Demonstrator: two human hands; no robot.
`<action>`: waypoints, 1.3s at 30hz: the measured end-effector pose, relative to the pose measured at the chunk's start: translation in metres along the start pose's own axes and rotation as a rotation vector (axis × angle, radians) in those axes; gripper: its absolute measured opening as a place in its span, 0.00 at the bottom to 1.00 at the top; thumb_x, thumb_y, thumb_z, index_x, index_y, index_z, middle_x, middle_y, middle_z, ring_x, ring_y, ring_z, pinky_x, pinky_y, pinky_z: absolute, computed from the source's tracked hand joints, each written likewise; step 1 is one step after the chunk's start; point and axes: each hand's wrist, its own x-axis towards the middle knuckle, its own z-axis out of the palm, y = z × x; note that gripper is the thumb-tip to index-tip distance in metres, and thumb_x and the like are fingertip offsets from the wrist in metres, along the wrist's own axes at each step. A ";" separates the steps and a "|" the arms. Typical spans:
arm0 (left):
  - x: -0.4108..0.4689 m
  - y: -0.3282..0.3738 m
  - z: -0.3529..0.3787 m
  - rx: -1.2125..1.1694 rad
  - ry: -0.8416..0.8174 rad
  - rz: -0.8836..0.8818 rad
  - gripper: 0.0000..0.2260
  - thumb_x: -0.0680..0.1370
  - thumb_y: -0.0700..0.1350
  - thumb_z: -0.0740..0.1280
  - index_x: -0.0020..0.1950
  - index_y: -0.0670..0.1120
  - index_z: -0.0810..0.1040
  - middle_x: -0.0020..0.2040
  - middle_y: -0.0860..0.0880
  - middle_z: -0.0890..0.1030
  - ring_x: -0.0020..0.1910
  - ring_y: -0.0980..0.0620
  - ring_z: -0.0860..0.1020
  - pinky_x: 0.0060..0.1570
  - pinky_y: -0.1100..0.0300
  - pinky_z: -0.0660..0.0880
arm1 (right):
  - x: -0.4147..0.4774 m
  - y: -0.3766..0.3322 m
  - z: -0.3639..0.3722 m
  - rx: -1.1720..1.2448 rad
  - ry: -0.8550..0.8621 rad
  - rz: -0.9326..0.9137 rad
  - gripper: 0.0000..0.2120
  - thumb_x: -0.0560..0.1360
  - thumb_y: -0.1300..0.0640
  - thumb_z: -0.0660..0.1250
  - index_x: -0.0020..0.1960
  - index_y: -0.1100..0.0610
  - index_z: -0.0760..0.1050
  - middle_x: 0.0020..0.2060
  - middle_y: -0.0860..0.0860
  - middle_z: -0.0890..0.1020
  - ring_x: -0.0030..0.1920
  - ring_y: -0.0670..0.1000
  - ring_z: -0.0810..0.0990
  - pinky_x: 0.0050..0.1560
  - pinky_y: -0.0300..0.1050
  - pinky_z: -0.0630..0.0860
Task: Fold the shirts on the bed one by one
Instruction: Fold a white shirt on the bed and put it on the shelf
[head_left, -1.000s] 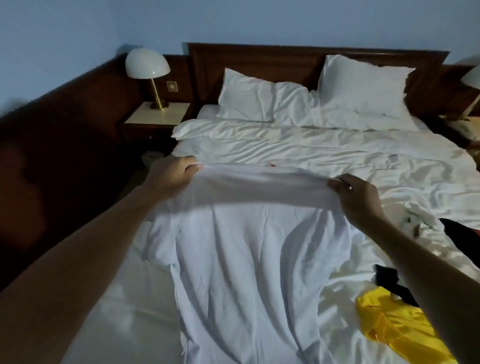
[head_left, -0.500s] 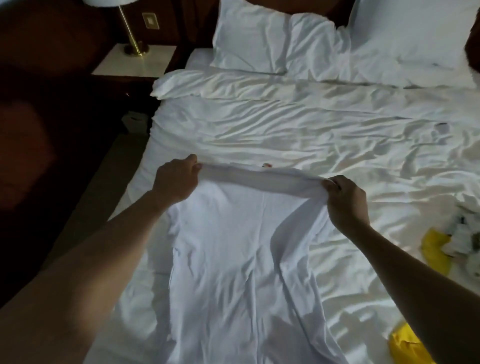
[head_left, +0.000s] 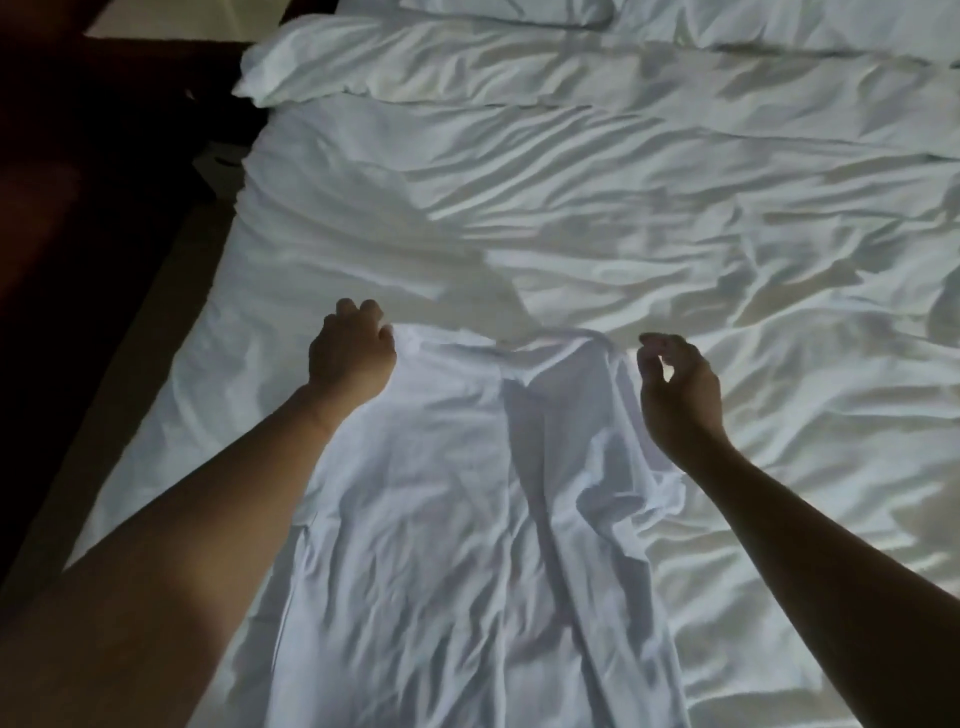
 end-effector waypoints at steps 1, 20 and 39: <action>0.000 0.004 0.010 0.081 -0.006 0.020 0.15 0.84 0.47 0.61 0.68 0.43 0.75 0.64 0.38 0.74 0.62 0.36 0.74 0.57 0.44 0.73 | 0.000 0.009 0.004 -0.014 -0.023 0.026 0.15 0.84 0.56 0.60 0.66 0.54 0.78 0.64 0.53 0.81 0.65 0.56 0.77 0.67 0.49 0.71; -0.108 0.150 0.190 -0.106 -0.123 0.506 0.26 0.86 0.57 0.48 0.83 0.50 0.64 0.83 0.37 0.59 0.82 0.34 0.58 0.77 0.30 0.52 | -0.003 0.118 0.011 0.127 0.030 0.238 0.11 0.81 0.56 0.68 0.40 0.57 0.76 0.31 0.51 0.76 0.32 0.50 0.72 0.32 0.45 0.68; -0.101 0.163 0.211 0.061 -0.034 0.422 0.28 0.84 0.62 0.51 0.83 0.56 0.63 0.82 0.39 0.61 0.79 0.33 0.61 0.75 0.26 0.49 | -0.022 0.181 -0.083 0.397 0.027 0.456 0.39 0.71 0.34 0.75 0.40 0.73 0.71 0.33 0.57 0.69 0.37 0.54 0.67 0.40 0.50 0.64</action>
